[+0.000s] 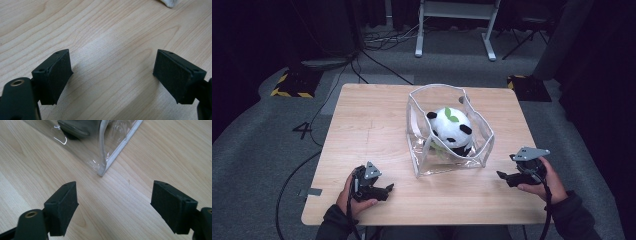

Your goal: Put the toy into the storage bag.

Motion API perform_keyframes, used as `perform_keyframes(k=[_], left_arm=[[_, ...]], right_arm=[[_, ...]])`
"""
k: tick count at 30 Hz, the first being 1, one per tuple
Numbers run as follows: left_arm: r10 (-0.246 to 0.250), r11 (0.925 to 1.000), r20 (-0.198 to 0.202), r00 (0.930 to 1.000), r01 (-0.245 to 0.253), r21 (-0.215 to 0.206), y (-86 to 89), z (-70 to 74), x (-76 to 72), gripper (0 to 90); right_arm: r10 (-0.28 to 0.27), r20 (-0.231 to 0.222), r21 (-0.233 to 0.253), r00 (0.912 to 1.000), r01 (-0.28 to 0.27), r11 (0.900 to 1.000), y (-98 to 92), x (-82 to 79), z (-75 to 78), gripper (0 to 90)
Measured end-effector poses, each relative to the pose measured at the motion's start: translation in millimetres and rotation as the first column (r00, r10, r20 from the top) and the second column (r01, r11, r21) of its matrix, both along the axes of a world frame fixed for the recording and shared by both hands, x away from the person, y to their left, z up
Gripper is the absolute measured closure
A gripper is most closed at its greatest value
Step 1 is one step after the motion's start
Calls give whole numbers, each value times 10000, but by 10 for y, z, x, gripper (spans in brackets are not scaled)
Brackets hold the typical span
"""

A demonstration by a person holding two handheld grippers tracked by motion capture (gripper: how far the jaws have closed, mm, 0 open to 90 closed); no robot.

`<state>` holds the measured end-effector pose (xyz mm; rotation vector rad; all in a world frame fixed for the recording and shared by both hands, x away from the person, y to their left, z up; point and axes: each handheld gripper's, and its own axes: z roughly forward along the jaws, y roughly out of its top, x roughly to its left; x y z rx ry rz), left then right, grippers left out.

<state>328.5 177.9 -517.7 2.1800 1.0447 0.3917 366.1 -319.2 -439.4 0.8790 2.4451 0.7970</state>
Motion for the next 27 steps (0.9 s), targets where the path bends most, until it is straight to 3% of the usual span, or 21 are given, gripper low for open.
perform_keyframes(k=[19, 27], left_arm=[[4, 10000, -2, 10000, -4, -2, 0, 0, 0, 152], [3, 10000, -4, 10000, -3, -2, 0, 0, 0, 152]], right_arm=[[-474, -251, 140, 9986, 478, 9988, -155, 11, -205, 208], [-294, -314, 98, 9991, 297, 9995, -226, -2, -305, 214]])
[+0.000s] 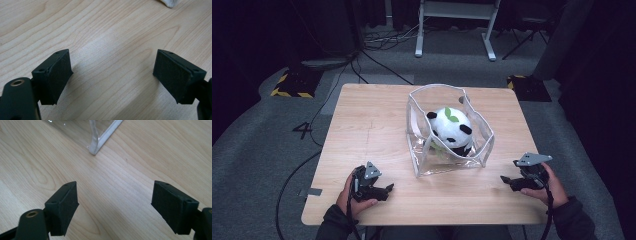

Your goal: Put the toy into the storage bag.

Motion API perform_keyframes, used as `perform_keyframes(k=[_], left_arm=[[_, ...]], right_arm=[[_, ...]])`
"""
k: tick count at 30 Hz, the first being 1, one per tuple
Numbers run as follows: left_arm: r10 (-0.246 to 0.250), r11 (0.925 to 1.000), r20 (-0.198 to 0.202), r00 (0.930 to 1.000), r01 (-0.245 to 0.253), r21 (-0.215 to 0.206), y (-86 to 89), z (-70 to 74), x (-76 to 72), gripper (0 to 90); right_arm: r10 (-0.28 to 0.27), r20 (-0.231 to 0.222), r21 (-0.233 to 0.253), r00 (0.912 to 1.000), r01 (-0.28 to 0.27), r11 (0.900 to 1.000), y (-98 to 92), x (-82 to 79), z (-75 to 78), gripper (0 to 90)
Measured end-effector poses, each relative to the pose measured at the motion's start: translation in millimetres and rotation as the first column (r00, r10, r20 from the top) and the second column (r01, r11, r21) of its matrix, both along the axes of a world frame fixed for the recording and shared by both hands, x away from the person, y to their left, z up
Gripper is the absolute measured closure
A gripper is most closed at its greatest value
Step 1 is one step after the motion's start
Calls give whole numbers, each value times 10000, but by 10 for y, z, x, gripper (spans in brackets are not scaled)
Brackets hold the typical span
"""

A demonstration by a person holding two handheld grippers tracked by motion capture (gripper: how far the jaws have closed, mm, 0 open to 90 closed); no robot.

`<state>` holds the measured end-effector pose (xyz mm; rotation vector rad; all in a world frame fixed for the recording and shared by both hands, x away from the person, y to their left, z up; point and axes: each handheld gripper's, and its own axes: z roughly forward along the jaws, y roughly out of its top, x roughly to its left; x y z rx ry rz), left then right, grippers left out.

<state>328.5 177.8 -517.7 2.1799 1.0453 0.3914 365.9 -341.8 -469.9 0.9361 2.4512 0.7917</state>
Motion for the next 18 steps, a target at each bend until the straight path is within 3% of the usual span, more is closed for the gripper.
perform_keyframes(k=[6, 18], left_arm=[[-3, 10000, 4, 10000, 3, 2, 0, 0, 0, 152], [-4, 10000, 4, 10000, 4, 2, 0, 0, 0, 152]], right_arm=[[-98, 19, -52, 10000, 98, 9999, -25, -14, -51, 212], [-209, -36, 341, 9998, 210, 9992, -145, -51, -174, 211]])
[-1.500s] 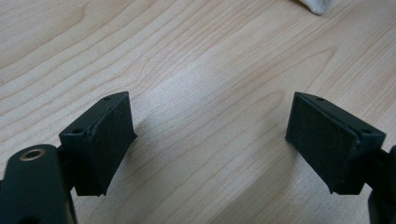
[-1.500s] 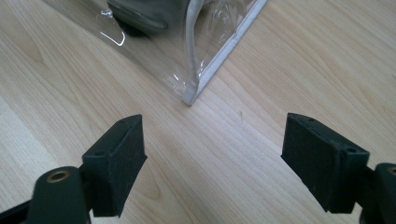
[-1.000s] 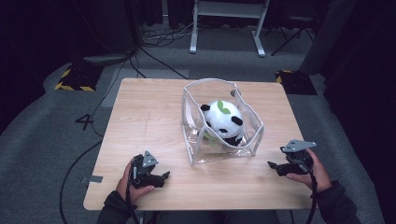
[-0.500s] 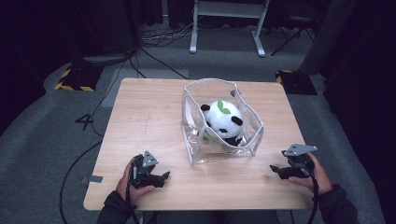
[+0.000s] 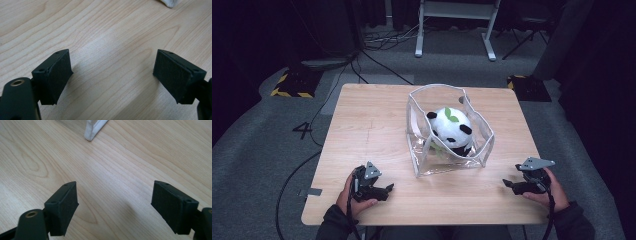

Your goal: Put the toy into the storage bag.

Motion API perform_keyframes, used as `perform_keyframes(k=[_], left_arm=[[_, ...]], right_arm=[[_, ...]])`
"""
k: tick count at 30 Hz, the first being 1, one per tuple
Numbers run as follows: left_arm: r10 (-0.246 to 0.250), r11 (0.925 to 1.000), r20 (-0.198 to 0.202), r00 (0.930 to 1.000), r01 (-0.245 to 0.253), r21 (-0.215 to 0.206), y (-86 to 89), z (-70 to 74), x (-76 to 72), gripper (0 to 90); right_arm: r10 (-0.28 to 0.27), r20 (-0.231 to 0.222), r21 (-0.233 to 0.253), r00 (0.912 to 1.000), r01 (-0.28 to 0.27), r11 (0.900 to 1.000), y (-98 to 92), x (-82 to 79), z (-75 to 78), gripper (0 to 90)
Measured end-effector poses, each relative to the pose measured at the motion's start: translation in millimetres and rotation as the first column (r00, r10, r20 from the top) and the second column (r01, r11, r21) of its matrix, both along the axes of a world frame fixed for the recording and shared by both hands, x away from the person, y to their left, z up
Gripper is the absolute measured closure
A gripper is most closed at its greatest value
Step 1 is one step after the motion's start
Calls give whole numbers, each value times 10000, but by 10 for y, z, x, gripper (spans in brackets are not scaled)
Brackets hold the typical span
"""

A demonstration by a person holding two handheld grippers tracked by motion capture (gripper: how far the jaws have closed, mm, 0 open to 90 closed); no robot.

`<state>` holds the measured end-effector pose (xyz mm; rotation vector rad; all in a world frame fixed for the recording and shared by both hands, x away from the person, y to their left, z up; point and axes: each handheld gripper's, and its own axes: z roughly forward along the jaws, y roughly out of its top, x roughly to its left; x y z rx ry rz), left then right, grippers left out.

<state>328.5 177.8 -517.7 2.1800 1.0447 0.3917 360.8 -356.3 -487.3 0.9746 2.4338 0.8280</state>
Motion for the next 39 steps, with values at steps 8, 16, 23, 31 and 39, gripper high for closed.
perform_keyframes(k=[8, 16, 23, 31, 39], left_arm=[[2, 10000, -5, 10000, -2, -6, 0, 0, 0, 152], [8, 10000, -4, 10000, -8, -5, 0, 0, 0, 152], [7, 10000, -4, 10000, -7, -3, 0, 0, 0, 152], [43, 10000, -3, 10000, -43, 0, -3, 0, -4, 152], [78, 10000, -12, 10000, -78, -3, -3, 0, -8, 152]], right_arm=[[-52, 3, 312, 10000, 52, 9995, -85, -40, -66, 208], [-191, -98, 699, 9998, 197, 9974, -192, -94, -178, 205], [-611, 8, 1579, 9981, 602, 9856, -323, -137, -269, 172], [-1148, 51, 1648, 9934, 1124, 9799, -385, -161, -281, 153], [-1149, 52, 1651, 9934, 1125, 9798, -385, -162, -282, 153]])
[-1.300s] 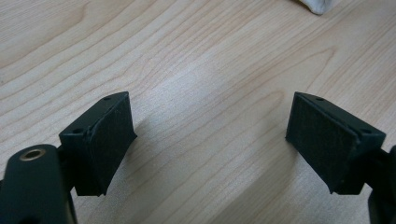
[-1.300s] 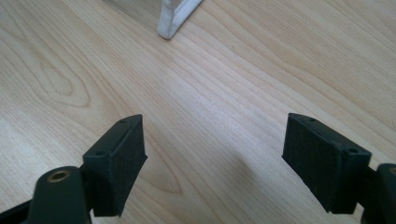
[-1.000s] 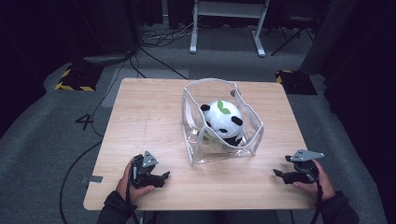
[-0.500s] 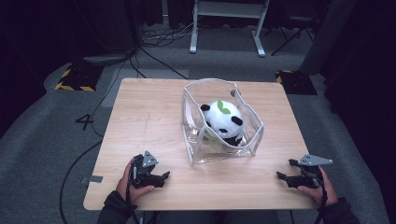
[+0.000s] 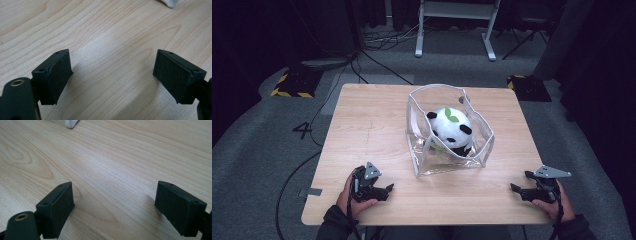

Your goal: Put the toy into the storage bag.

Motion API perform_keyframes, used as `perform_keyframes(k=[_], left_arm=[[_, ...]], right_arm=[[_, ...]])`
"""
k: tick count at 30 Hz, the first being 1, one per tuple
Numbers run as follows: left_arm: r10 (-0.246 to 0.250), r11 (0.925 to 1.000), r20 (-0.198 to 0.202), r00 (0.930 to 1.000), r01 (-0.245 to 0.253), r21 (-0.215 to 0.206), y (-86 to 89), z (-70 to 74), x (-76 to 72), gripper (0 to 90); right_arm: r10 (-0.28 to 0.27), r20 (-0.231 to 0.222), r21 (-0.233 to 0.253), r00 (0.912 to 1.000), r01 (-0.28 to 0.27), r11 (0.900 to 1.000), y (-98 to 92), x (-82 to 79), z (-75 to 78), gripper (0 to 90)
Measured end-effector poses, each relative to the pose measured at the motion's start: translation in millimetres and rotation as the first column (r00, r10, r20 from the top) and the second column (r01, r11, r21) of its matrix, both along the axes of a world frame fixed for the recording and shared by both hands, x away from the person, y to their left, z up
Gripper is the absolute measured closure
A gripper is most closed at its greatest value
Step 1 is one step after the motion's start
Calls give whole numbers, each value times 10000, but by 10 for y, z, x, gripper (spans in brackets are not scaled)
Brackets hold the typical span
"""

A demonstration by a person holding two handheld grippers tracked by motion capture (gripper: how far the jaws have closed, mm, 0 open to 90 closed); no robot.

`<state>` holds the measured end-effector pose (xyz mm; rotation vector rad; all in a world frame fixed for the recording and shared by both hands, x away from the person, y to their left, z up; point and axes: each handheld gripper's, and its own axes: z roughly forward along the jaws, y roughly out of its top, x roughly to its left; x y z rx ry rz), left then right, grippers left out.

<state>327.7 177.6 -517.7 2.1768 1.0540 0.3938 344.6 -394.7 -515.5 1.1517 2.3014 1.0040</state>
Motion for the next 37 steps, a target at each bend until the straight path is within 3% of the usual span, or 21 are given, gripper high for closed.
perform_keyframes(k=[37], left_arm=[[-57, 10000, 16, 10000, 57, 18, 1, -1, 12, 149]], right_arm=[[-121, -10, 12, 9999, 121, 9999, -1, -15, 0, 153]])
